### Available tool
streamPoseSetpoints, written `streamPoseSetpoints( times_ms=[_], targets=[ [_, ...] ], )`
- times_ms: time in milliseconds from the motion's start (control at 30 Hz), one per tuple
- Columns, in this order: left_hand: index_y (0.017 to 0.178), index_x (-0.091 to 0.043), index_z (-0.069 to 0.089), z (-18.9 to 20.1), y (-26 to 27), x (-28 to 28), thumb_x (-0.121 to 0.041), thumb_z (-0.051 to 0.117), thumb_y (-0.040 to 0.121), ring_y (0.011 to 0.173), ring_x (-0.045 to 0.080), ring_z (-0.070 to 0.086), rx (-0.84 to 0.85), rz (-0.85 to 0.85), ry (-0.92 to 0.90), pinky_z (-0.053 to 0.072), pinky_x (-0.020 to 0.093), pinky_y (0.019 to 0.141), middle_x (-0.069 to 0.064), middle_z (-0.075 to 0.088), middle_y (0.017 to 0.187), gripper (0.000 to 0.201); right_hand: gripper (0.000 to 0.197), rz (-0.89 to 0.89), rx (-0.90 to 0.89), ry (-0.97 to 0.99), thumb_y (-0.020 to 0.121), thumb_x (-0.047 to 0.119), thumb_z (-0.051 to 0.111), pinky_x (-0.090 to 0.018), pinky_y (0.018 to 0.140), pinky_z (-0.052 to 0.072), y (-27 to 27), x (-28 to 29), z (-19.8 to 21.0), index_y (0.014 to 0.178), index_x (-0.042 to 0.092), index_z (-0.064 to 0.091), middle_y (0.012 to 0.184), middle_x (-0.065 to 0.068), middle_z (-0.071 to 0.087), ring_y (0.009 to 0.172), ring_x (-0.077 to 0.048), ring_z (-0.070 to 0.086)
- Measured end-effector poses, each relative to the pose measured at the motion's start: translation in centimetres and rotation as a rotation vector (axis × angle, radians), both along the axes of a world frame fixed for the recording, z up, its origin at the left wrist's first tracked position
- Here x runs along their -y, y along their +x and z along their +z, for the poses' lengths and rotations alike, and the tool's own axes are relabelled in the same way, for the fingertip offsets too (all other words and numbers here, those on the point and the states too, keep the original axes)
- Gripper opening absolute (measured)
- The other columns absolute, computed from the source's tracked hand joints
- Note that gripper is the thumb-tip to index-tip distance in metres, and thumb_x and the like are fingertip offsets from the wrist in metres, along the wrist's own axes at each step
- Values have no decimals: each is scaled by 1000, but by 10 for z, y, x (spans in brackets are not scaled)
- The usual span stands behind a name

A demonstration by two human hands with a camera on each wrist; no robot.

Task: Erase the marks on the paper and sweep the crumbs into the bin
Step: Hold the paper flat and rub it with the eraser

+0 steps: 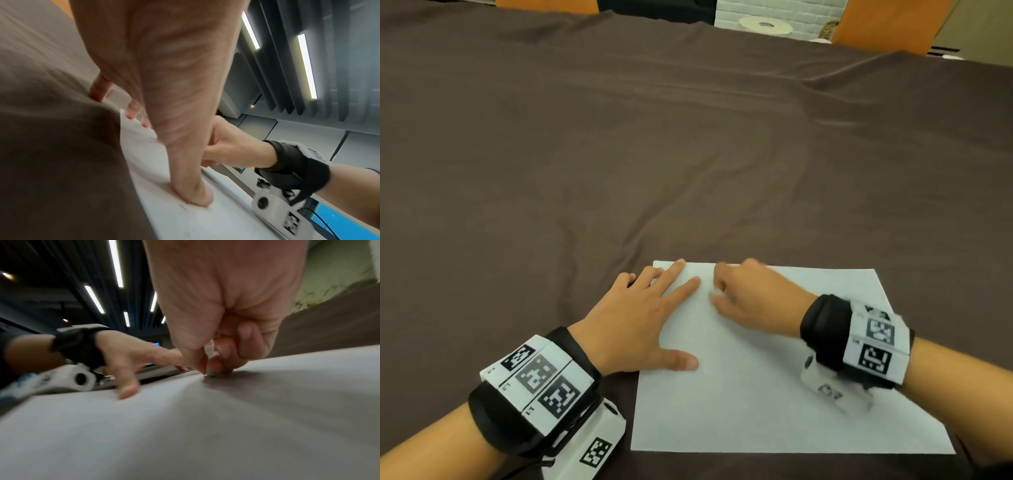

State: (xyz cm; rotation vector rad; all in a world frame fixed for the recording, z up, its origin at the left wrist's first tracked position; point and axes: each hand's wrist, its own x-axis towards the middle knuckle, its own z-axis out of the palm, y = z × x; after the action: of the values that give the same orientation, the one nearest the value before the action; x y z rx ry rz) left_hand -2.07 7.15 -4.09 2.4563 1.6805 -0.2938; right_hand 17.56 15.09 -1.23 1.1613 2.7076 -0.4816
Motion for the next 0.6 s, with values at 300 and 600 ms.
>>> streamPoseSetpoints(
  times_ms=[300,600],
  targets=[
    [152,-37,-17,-1,-1,0,-94,23,66,145,17,4,3,4,-9,18,38,115,-6,-23,161,111,19,11,26,-17,96,31,45,-31,61,35,3,7,4,92,14,40,80,-4,50,70,-25,46],
    [154,-35,-13,-1,-1,-1,-95,19,65,145,19,10,22,5,0,22,38,111,-4,-17,163,112,18,51,40,2,98,32,43,-29,51,27,5,14,4,98,14,40,77,-1,43,71,-26,43]
  ],
)
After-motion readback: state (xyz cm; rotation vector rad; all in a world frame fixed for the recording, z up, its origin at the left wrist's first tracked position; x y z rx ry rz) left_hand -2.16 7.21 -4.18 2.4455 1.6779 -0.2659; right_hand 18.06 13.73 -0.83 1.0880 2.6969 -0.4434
